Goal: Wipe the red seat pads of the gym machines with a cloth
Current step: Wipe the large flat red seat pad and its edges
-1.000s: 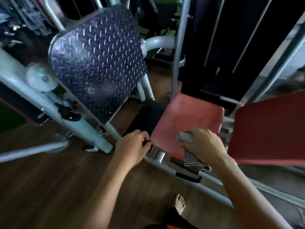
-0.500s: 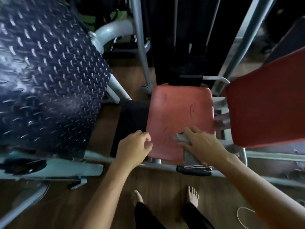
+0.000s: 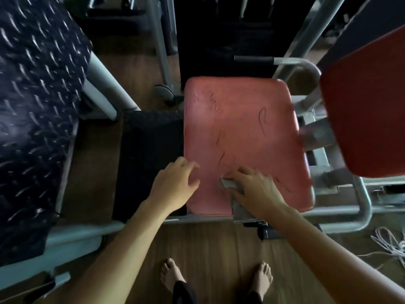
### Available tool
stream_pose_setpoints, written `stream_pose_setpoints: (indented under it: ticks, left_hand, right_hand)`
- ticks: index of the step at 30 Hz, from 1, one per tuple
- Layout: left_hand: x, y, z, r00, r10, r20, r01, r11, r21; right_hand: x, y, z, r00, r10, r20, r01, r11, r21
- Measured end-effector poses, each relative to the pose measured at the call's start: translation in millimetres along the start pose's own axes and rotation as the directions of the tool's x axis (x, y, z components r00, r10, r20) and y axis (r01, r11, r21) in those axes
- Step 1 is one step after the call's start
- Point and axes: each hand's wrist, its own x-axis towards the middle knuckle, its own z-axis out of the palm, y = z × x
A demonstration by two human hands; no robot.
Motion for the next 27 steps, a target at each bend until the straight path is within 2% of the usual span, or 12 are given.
stream_pose_setpoints:
  ticks: [5,7,10,12,14,16,17,19,21,23,25,27]
  left_hand:
    - [49.7,-22.9,59.2,0.978,0.002,-0.206,-0.028,0.992,-0.127]
    - [63.5,-27.1,85.4,0.939,-0.016,-0.344,-0.048,0.983,-0.176]
    - [71.6,-27.8,117.0,0.833,-0.025,-0.553,-0.038,0.994,-0.103]
    - [73.8,-28.2,124.3,0.787,-0.023,-0.617,-0.018,0.998,-0.061]
    - [74.7,-29.9,125.5,0.776,-0.019,-0.631,-0.016,0.999,-0.050]
    - [75.3,-31.9,125.8,0.773,-0.021,-0.633,-0.014,0.999,-0.050]
    - [75.6,-32.3,126.3,0.774,-0.027,-0.632,-0.013,0.998,-0.058]
    - [74.7,-32.5,127.6,0.773,-0.037,-0.633,-0.011,0.997,-0.071]
    - [74.9,-33.4,128.4,0.767,-0.034,-0.641,-0.012,0.998,-0.067]
    - [75.4,-33.8,128.7,0.762,-0.039,-0.646,-0.010,0.997,-0.073]
    - [75.7,-32.8,128.8,0.765,-0.046,-0.643,-0.011,0.996,-0.085]
    - [75.8,-32.6,128.4,0.769,-0.046,-0.638,-0.010,0.996,-0.085]
  right_hand:
    - [18.2,18.9,70.3,0.967,-0.190,-0.169,0.167,0.976,-0.141]
    - [26.3,40.0,88.7,0.891,-0.363,-0.272,0.310,0.925,-0.220]
    - [52.8,76.0,87.6,0.774,-0.559,-0.298,0.445,0.814,-0.373]
    - [82.9,92.5,74.0,0.789,-0.472,-0.393,0.340,0.869,-0.360]
    - [110.0,92.9,57.3,0.828,-0.208,-0.521,0.130,0.974,-0.184]
    - [113.6,80.4,62.6,0.819,-0.036,-0.572,0.021,0.999,-0.032]
    - [104.3,72.2,70.3,0.810,-0.042,-0.584,0.036,0.999,-0.022]
    - [73.5,62.3,89.6,0.785,-0.265,-0.560,0.248,0.963,-0.108]
    - [50.6,67.4,100.3,0.696,-0.541,-0.472,0.515,0.834,-0.196]
    - [58.8,82.9,94.1,0.617,-0.692,-0.375,0.649,0.717,-0.254]
    - [78.2,90.2,89.1,0.599,-0.715,-0.360,0.634,0.698,-0.333]
    - [94.0,85.8,82.3,0.687,-0.550,-0.475,0.465,0.835,-0.294]
